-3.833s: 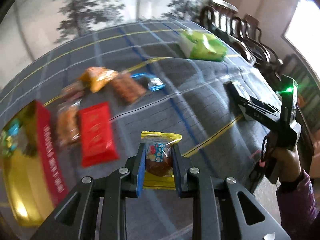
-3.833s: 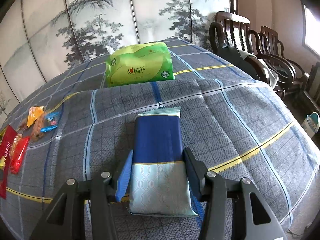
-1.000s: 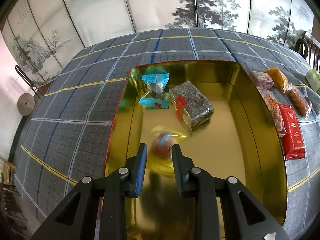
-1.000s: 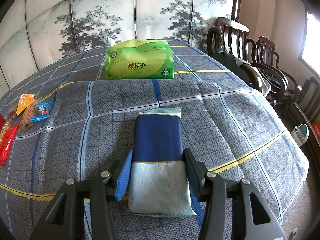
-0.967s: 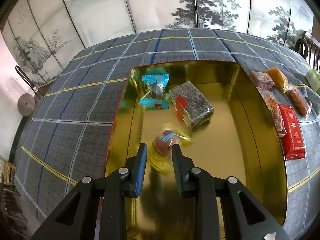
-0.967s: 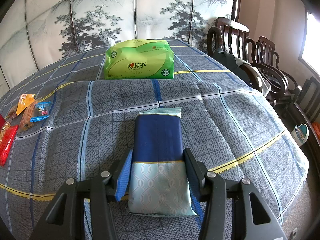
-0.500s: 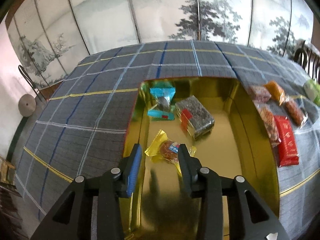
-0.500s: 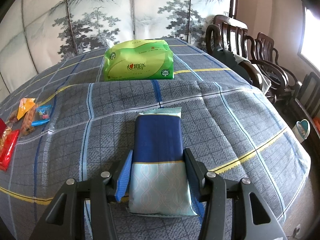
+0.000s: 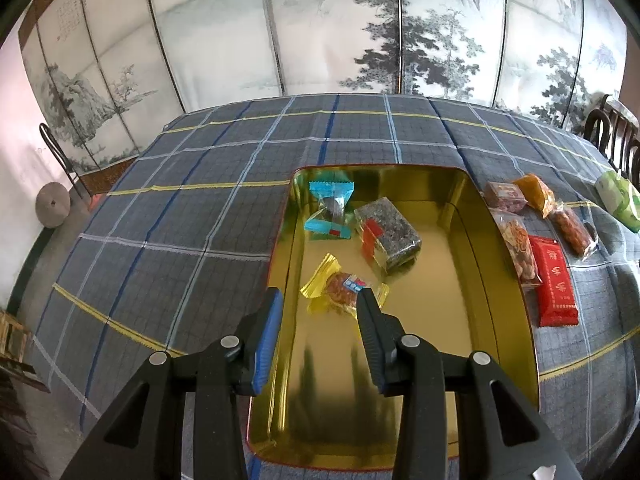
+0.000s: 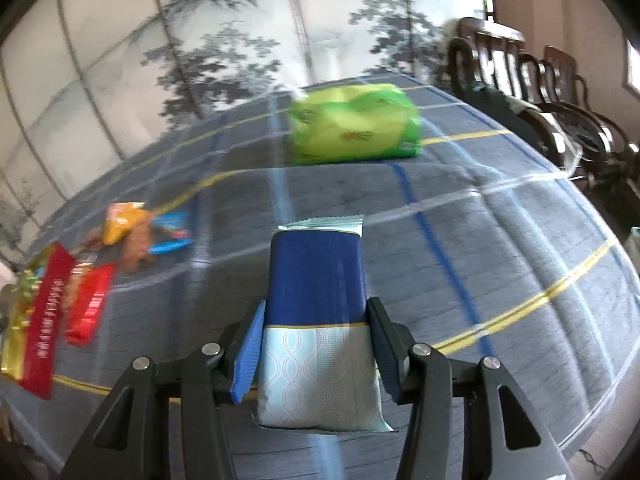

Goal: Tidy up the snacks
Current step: 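Lower the blue-and-white box into the tray with the right gripper and release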

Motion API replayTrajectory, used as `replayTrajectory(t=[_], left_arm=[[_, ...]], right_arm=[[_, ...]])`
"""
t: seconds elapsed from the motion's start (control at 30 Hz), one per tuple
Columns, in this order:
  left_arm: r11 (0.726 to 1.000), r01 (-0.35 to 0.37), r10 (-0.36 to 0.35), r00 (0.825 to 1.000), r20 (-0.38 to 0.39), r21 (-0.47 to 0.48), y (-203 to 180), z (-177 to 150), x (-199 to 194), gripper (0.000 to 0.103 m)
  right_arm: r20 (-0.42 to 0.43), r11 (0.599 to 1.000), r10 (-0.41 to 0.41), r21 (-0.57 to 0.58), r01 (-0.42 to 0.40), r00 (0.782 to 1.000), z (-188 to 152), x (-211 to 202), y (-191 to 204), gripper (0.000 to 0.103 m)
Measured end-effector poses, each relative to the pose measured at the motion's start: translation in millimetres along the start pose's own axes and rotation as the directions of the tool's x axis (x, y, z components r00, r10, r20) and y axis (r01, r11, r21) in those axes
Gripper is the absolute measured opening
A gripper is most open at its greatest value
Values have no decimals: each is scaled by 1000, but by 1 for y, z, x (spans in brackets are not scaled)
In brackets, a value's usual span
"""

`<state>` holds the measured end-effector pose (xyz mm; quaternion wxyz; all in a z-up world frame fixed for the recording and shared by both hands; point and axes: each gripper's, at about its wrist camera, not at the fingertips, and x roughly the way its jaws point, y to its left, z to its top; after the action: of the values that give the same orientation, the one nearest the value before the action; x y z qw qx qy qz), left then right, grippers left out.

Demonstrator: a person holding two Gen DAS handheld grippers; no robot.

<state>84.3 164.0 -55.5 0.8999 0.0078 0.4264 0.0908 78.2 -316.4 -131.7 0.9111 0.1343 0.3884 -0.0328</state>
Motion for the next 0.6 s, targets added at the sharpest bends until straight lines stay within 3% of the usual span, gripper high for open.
replayTrajectory(t=[0.17,0.27,0.47,0.6], left_arm=[[1000,9,-9,1000,-8,-17,7,-6,-6,38],[1000,14,-14,1000,-16,-25,11,-9,-7,40],[999,29,-30,999,-35,-37,18,-14,-6,40],[998,42,-44,998,-42,-36,22,-16,-6,43]], right_arm=[[-2,987,148,-55,-148,989,2,-14,55,50],[-13,963,248,-104,-248,969,6,-22,98,50],[-93,875,444,-172,-453,891,17,-19,198,50],[-163,821,512,-197,-536,843,18,-7,256,50]])
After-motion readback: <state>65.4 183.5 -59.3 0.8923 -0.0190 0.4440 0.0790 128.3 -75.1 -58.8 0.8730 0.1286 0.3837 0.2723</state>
